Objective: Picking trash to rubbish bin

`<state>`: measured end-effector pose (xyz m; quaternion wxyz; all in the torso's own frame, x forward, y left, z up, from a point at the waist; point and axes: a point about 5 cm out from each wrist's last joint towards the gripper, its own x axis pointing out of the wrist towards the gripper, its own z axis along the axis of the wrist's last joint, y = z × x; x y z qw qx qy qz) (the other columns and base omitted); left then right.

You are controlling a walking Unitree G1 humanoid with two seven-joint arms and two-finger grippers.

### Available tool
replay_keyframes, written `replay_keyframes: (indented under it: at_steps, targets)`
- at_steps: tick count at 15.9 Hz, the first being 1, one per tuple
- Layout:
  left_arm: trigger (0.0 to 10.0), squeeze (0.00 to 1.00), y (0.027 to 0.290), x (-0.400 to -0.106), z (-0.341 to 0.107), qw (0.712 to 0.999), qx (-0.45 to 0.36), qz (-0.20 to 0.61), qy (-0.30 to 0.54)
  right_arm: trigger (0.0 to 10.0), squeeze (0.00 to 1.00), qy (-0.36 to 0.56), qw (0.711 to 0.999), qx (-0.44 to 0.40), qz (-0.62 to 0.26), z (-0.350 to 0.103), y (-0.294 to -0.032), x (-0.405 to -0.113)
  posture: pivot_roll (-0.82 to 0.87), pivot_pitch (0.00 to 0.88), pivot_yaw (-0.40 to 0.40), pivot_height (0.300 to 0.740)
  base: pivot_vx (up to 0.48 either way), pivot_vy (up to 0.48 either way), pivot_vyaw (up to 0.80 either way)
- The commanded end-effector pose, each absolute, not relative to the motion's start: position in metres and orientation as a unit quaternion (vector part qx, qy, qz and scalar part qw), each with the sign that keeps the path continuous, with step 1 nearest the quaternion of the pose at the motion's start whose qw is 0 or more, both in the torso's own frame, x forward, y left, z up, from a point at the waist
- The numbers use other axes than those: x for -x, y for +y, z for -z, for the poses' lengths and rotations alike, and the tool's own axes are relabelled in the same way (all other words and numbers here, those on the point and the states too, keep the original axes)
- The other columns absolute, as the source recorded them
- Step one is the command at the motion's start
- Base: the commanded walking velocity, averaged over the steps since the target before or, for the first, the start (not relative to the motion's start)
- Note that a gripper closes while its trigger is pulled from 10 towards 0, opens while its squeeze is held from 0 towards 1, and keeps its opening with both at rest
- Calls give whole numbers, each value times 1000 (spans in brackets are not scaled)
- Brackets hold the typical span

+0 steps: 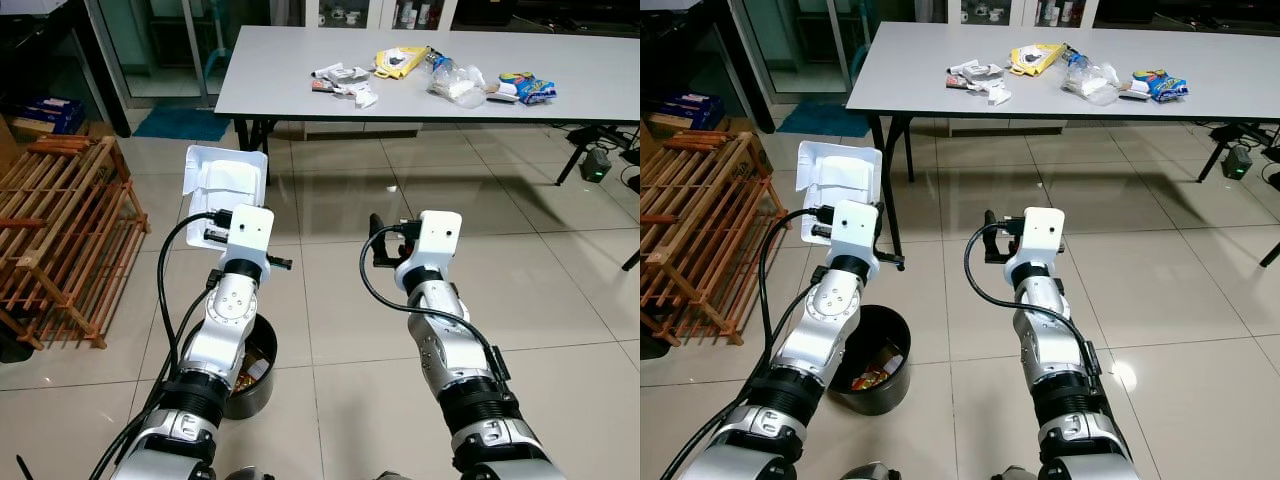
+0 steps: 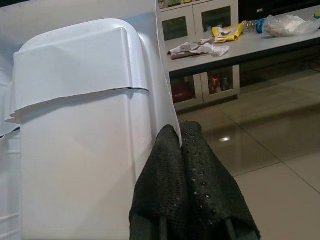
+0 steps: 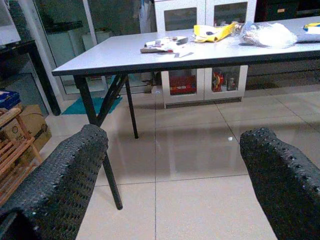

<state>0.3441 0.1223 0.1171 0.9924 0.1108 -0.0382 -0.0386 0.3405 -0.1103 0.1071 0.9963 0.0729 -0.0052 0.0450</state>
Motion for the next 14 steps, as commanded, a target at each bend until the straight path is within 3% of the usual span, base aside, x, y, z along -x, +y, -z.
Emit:
replay_keyframes:
  at_steps: [1, 12, 14]
  targets:
    - [10000, 0, 121, -344, -118, 992, -112, 39, -43, 10000, 0, -4, 996, -75, -42, -108, -112, -341, 21, 26, -10, 716, 0, 0, 0]
    - [10000, 0, 121, -344, -115, 993, -106, 42, -31, 10000, 0, -3, 996, -76, -43, -108, -112, -341, 22, 26, -9, 716, 0, 0, 0]
    - [10000, 0, 121, -344, -115, 993, -108, 41, -29, 10000, 0, -4, 996, -76, -43, -108, -112, -341, 22, 26, -9, 716, 0, 351, 0]
